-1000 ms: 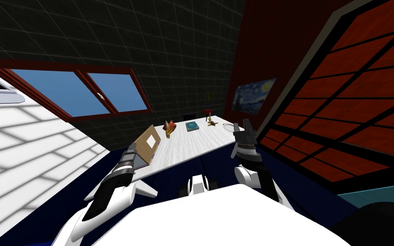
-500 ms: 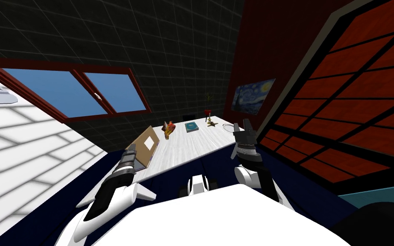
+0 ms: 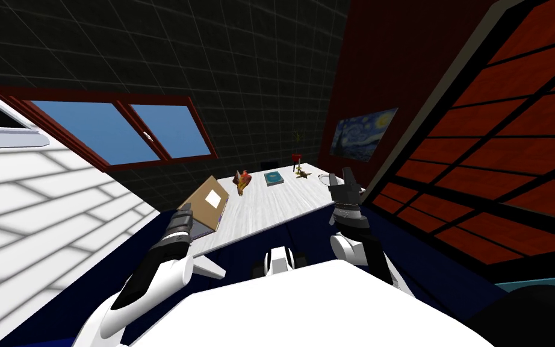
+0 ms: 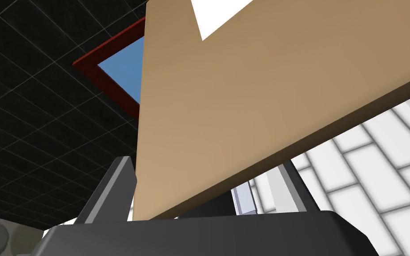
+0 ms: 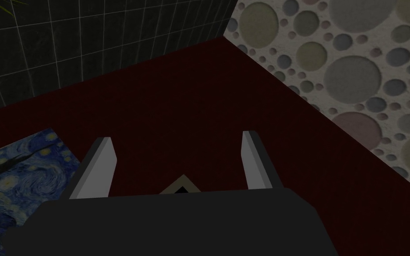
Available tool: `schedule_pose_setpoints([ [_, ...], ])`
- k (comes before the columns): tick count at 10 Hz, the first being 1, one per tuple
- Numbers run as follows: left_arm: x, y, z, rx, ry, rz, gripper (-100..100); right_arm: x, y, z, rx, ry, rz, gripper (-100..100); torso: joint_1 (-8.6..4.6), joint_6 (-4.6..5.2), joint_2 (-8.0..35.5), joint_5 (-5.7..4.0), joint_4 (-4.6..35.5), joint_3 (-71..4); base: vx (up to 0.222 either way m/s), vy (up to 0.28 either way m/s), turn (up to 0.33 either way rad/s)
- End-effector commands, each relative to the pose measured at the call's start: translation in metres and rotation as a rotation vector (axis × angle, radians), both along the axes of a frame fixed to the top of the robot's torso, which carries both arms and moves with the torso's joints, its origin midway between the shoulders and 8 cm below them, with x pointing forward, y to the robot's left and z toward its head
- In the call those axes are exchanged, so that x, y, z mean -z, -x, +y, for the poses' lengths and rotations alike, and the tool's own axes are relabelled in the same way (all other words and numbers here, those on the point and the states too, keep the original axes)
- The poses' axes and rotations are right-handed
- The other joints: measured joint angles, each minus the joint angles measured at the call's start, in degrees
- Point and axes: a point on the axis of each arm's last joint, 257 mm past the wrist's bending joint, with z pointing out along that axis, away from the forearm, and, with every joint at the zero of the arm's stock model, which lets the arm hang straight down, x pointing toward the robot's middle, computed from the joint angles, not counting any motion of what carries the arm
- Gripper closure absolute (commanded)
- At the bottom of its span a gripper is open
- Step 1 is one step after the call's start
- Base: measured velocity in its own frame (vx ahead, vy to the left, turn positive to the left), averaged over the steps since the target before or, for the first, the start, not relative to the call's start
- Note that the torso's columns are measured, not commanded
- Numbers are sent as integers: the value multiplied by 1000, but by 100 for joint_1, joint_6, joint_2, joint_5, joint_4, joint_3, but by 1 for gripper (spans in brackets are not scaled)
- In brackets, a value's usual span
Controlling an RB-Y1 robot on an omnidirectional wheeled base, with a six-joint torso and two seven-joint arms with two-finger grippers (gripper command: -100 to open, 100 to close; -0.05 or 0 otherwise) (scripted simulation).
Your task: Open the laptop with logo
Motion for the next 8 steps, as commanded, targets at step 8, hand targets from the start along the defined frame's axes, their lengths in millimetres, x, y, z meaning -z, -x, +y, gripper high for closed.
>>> schedule_pose_setpoints([
  [8, 29, -23, -21, 62, 375, -42, 100, 0, 0, 0, 0, 0, 0, 0, -30, 7, 16, -34, 24, 4, -12, 72, 68],
])
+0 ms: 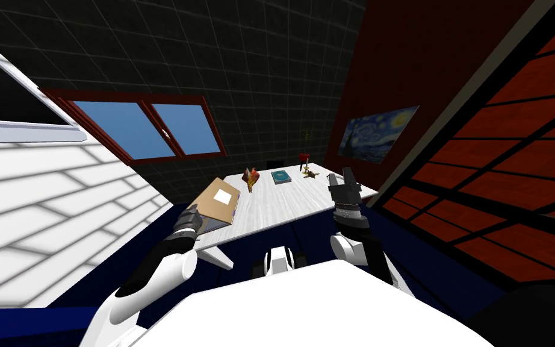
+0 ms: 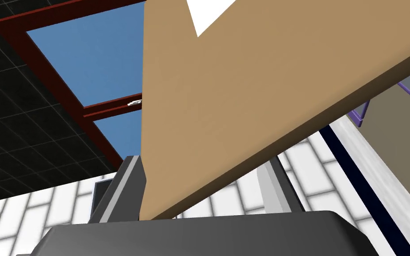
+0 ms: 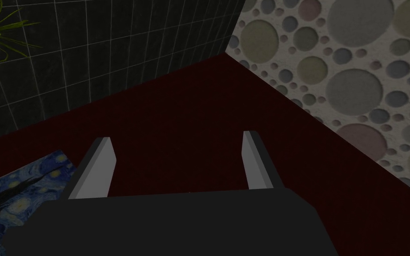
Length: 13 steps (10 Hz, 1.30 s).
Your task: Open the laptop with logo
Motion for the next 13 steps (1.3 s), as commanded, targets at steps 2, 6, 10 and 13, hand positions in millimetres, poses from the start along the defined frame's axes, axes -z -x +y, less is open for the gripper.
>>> schedule_pose_setpoints([
  [2, 14, -15, -10, 30, 157, -26, 100, 0, 0, 0, 0, 0, 0, 0, -2, -4, -4, 2, -4, -3, -17, 72, 67],
  [6, 30, -31, -25, 60, 321, -43, 100, 0, 0, 0, 0, 0, 0, 0, -3, -1, -9, -1, -4, -6, -14, 74, 73],
  [10, 59, -43, -39, 77, 465, -48, 100, 0, 0, 0, 0, 0, 0, 0, 11, 1, -14, 9, -13, -9, -9, 64, 45],
  [13, 37, -28, -36, 69, 436, -47, -100, 0, 0, 0, 0, 0, 0, 0, -15, 1, -31, 0, -16, -19, 21, 5, -16],
])
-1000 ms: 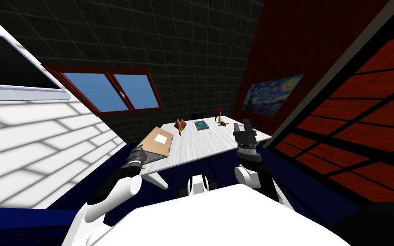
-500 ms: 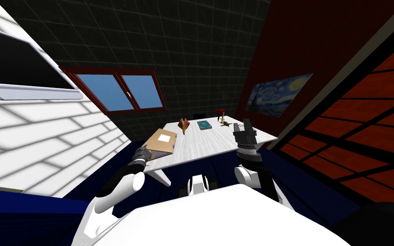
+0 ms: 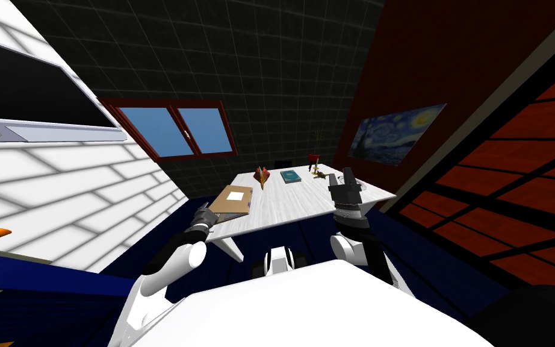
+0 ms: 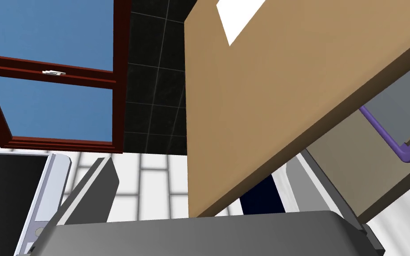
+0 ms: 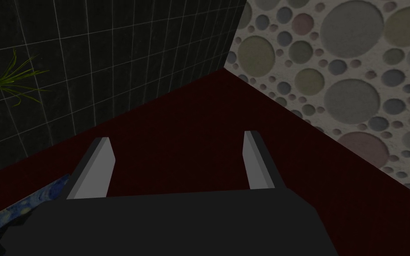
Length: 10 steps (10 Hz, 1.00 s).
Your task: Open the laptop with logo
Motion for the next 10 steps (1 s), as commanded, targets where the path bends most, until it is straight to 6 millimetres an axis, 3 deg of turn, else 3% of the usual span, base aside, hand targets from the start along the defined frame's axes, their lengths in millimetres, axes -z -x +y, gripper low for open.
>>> schedule_pose_setpoints([
  [1, -13, 11, 0, -5, 0, 6, -100, 0, 0, 0, 0, 0, 0, 0, -5, 2, 8, -8, 10, 2, 45, -7, -15],
  [8, -48, 38, -1, -14, -5, 4, -100, 0, 0, 0, 0, 0, 0, 0, 7, -1, 25, -6, 16, 13, 33, 6, -16],
  [9, -41, 36, -2, -15, -3, 8, -100, 0, 0, 0, 0, 0, 0, 0, 5, 1, 20, -6, 14, 10, 17, 1, -2],
  [10, -41, 36, -2, -15, -2, 12, 0, 0, 0, 0, 0, 0, 0, 0, 9, 0, 22, -3, 12, 11, 0, 0, 0],
])
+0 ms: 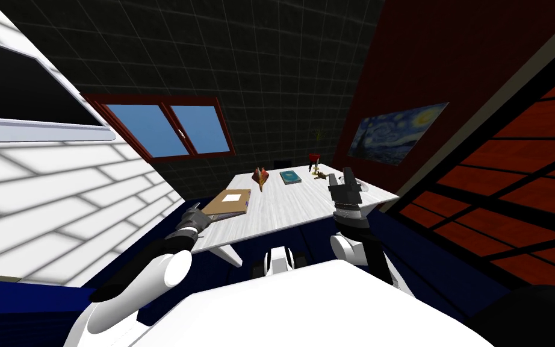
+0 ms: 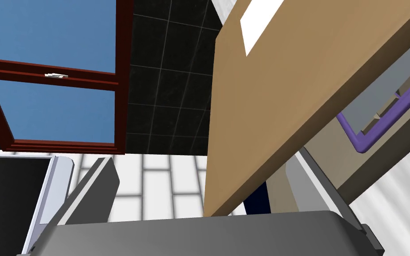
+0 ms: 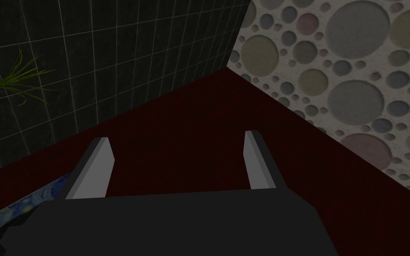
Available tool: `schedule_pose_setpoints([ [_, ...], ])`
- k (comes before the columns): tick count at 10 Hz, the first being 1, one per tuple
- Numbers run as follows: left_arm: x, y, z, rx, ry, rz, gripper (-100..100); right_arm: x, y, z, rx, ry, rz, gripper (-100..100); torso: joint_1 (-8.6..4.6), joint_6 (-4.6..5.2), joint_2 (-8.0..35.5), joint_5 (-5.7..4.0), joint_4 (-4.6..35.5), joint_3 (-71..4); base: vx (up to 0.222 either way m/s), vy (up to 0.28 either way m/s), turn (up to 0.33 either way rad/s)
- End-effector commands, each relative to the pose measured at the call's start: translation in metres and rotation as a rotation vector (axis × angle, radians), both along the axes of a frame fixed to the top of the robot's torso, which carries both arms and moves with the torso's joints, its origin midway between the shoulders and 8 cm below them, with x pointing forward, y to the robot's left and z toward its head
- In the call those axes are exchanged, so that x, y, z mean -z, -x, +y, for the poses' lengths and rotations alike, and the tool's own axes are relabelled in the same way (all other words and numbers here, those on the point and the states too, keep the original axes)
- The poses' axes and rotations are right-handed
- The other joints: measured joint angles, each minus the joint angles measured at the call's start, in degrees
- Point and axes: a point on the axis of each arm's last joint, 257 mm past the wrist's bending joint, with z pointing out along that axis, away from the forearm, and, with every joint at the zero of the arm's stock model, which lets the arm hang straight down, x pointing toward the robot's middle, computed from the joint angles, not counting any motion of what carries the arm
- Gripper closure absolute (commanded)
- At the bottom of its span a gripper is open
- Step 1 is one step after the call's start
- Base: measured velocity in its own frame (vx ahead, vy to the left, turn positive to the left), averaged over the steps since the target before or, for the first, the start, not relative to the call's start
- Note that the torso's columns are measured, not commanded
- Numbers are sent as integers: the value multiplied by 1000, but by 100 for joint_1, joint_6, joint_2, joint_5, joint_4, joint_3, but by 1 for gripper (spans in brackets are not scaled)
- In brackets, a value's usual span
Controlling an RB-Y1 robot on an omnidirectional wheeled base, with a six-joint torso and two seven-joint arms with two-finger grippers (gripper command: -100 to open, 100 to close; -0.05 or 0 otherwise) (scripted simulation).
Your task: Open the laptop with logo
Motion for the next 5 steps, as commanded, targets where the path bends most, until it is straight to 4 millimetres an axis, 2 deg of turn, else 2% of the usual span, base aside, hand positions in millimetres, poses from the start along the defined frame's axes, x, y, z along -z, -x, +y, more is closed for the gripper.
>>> schedule_pose_setpoints([
  [1, 2, 0, 0, 0, 1, 4, 0, 0, 0, 0, 0, 0, 0, 0, 2, -1, 5, -1, 3, 2, 0, 0, 0],
  [5, 0, -1, -1, 2, 1, -1, 0, 0, 0, 0, 0, 0, 0, 0, 17, -3, -9, 12, -10, -3, 2, 0, -4],
])
